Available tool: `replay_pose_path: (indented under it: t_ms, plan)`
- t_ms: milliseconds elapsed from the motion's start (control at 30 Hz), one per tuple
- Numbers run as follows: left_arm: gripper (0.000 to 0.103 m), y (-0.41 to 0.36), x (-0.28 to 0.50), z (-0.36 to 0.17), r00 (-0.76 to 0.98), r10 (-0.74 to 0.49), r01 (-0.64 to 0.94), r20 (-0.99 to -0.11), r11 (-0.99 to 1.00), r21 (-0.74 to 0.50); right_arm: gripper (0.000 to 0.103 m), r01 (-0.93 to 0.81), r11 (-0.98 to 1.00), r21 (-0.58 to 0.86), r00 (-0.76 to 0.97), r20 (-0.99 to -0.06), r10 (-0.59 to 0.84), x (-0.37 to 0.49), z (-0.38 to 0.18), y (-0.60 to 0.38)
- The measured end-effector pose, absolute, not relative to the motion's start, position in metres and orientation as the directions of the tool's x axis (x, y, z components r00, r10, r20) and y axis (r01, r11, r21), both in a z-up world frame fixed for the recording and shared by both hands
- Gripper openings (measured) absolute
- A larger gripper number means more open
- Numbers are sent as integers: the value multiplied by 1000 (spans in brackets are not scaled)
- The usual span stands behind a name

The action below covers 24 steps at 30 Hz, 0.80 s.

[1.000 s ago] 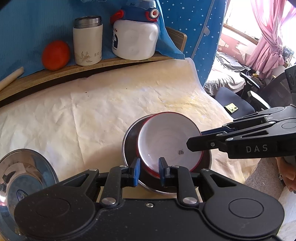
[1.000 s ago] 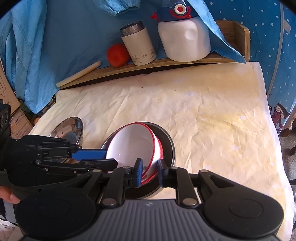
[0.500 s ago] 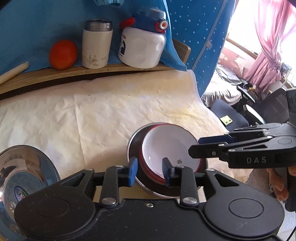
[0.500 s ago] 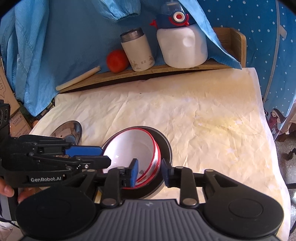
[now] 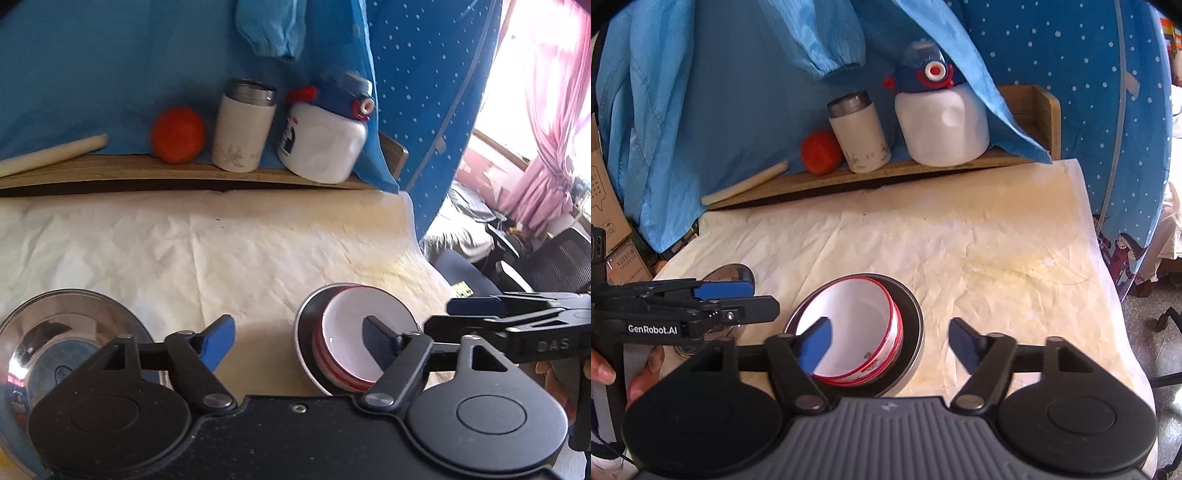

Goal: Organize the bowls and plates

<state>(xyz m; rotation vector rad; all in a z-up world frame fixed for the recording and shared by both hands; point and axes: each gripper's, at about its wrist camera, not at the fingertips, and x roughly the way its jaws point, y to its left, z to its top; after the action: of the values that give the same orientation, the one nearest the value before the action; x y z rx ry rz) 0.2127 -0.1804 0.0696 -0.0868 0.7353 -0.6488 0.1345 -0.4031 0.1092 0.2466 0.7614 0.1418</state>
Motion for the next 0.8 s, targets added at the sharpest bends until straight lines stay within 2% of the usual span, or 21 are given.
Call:
replay_pose_path:
  t_ms: [100,167,233,800]
  plan:
    - [102,-173,209,69,587,-573,502,-572,812,-299,92,-35,963,266,735,-646,206,126,112,-403]
    - [102,-170,204,70,614,-557,496,-559,823,-275,100,-31,964,263,740,-642,199,121,113,-404]
    - [102,-169,201,70,631,-545,495,-552,831,-255,103,-23,965,262,740,-645,193,117,113,-405]
    - [102,-161,204,54,586,-516,516,-625,832,-203,103,25,988,155,708,-700,92,104,101,-410]
